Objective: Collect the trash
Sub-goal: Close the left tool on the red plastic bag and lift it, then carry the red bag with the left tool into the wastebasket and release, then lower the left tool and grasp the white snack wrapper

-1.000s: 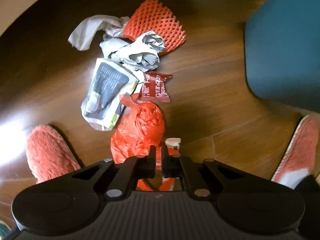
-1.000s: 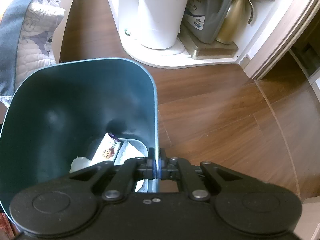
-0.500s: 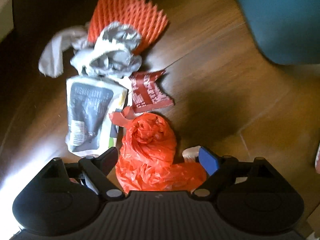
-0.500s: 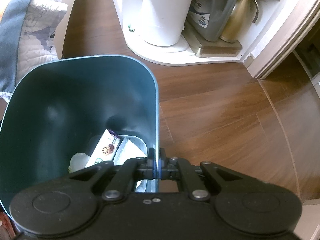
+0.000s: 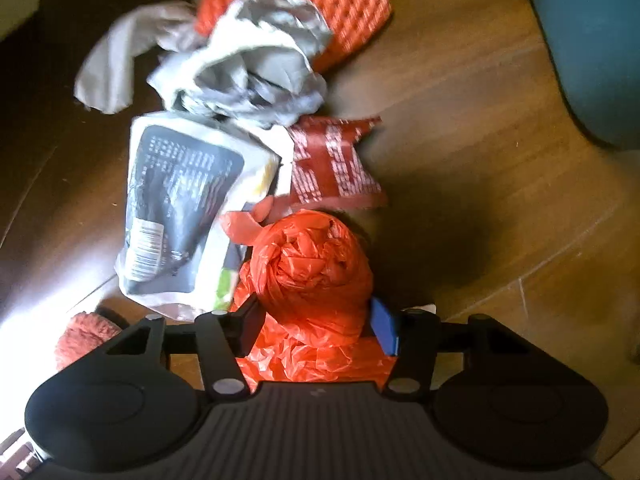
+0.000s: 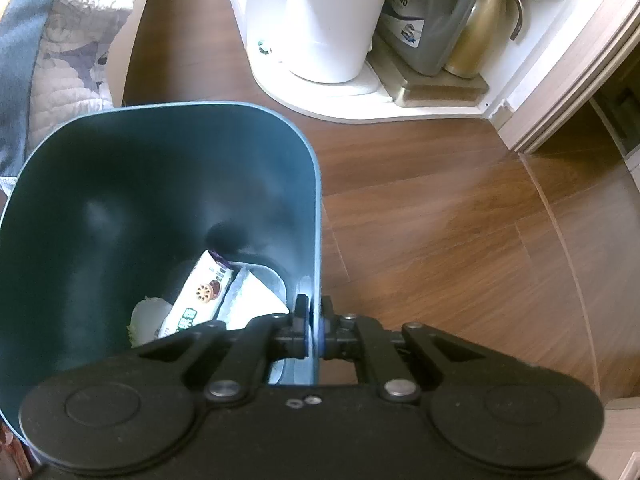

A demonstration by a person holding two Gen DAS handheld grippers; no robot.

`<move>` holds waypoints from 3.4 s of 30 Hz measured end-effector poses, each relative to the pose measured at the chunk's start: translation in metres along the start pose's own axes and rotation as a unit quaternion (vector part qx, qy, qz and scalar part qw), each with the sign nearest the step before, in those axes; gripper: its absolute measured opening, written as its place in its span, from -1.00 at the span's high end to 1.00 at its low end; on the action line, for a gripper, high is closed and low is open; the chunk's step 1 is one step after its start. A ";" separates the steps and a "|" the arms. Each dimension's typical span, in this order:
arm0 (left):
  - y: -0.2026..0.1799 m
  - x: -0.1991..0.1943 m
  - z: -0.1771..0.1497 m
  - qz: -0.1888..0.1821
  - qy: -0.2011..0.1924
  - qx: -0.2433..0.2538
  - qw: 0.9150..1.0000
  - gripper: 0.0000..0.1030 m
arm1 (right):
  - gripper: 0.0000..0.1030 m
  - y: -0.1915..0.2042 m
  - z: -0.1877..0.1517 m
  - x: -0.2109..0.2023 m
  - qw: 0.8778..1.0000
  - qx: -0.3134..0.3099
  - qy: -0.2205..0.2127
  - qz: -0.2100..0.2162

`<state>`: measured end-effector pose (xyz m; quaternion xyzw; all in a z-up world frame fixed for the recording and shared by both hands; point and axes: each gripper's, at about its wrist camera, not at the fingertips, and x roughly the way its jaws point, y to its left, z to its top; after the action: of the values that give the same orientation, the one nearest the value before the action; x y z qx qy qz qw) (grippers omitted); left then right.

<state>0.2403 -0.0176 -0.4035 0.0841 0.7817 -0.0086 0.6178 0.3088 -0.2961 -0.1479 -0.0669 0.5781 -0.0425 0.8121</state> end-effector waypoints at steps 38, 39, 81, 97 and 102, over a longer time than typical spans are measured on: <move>0.023 -0.341 -0.090 -0.101 -0.279 0.001 0.955 -0.04 | 0.89 0.065 -0.035 -0.076 0.998 -0.029 -0.049 -0.038; 0.019 -0.347 -0.089 -0.111 -0.285 0.004 0.952 -0.04 | 0.88 0.067 -0.037 -0.078 0.998 -0.029 -0.050 -0.038; -0.029 -0.326 -0.039 -0.076 -0.297 0.037 0.951 -0.34 | 0.83 0.110 -0.058 -0.106 0.989 -0.113 -0.097 -0.007; 0.068 -0.317 -0.076 -0.035 -0.305 -0.009 0.952 -0.53 | 0.83 0.100 -0.050 -0.095 0.987 -0.133 -0.094 0.002; 0.085 -0.287 -0.063 -0.018 -0.271 -0.013 0.962 -0.53 | 0.87 0.084 -0.046 -0.080 0.988 -0.138 -0.070 0.002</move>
<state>0.2553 0.0389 -0.1036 0.0566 0.5867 -0.0324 0.8071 0.2389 -0.2038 -0.1016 -0.1798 0.5207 0.0445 0.8334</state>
